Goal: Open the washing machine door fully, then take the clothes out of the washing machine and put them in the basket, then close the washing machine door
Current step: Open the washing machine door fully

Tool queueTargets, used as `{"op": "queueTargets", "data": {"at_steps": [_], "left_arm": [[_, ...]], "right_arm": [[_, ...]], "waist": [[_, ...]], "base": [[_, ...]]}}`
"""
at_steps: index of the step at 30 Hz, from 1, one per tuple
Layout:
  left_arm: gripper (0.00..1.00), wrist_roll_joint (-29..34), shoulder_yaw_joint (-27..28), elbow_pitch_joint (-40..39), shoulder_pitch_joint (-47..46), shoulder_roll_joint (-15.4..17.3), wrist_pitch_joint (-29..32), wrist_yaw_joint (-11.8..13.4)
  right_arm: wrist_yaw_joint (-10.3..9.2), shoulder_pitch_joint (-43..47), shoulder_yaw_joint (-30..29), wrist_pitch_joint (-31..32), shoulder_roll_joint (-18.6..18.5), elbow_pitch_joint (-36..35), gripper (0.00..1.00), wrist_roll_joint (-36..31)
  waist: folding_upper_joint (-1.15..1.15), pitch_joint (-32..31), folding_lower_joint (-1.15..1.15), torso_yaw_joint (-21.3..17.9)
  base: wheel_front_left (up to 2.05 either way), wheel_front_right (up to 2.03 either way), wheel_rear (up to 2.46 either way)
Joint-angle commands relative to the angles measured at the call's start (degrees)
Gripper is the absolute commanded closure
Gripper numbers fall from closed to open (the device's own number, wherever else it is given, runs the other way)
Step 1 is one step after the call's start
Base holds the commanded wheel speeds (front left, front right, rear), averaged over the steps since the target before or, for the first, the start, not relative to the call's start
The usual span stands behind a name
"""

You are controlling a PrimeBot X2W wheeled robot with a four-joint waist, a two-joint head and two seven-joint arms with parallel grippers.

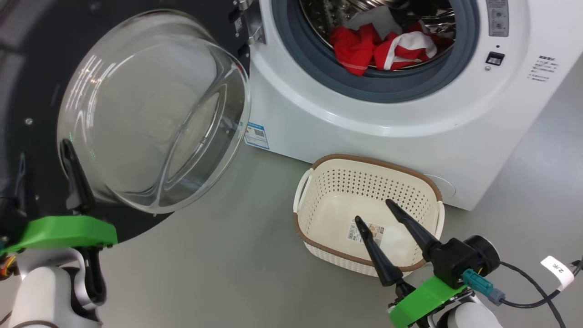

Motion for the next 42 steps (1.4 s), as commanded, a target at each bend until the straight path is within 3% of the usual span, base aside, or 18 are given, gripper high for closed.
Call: {"op": "queueTargets", "data": {"at_steps": [1,5,10,22,34,42], "left_arm": [[0.00,-1.23,3.16,-4.74,0.16,0.58,-0.51,-0.73],[0.00,-2.57,3.81,-10.34,1.48,-1.15,-0.51,-1.92],[0.00,-3.81,0.69,-16.59,3.28,-2.90,-0.40,-5.35],[0.00,-1.99,-7.41,-16.93,5.16,-2.60,-0.17,-11.43],[0.00,-1.92,-9.15,-13.10,9.58,0.43,-0.35,-13.00],[0.00,-2.88,-8.05,-11.94,15.35,2.39,-0.48,-13.60]], "right_arm": [[0.37,-1.09,0.32,-0.62,0.40,-0.92,0.00,0.29],[0.37,-1.23,-0.05,-0.73,0.52,-0.74,0.00,0.07],[0.37,-1.65,-2.81,-0.82,0.67,-1.36,0.00,-0.70],[0.37,-1.83,-10.16,-0.84,0.75,-4.91,0.00,-1.04],[0.37,0.54,-15.29,-0.85,0.76,-8.29,0.00,-2.12],[0.37,3.33,-13.95,-0.85,0.76,-10.43,0.00,-1.36]], "waist": [[0.00,-0.40,0.00,-0.92],[0.00,-0.52,0.00,-2.22],[0.00,0.00,0.00,-4.86],[0.00,-0.03,0.00,-12.94],[0.00,-1.22,0.00,-21.39],[0.00,-3.49,0.00,-25.58]], "base": [[0.00,0.00,0.00],[0.00,0.00,0.00],[0.00,0.00,0.00],[0.00,0.00,0.00],[0.00,0.00,0.00],[0.00,0.00,0.00]]}}
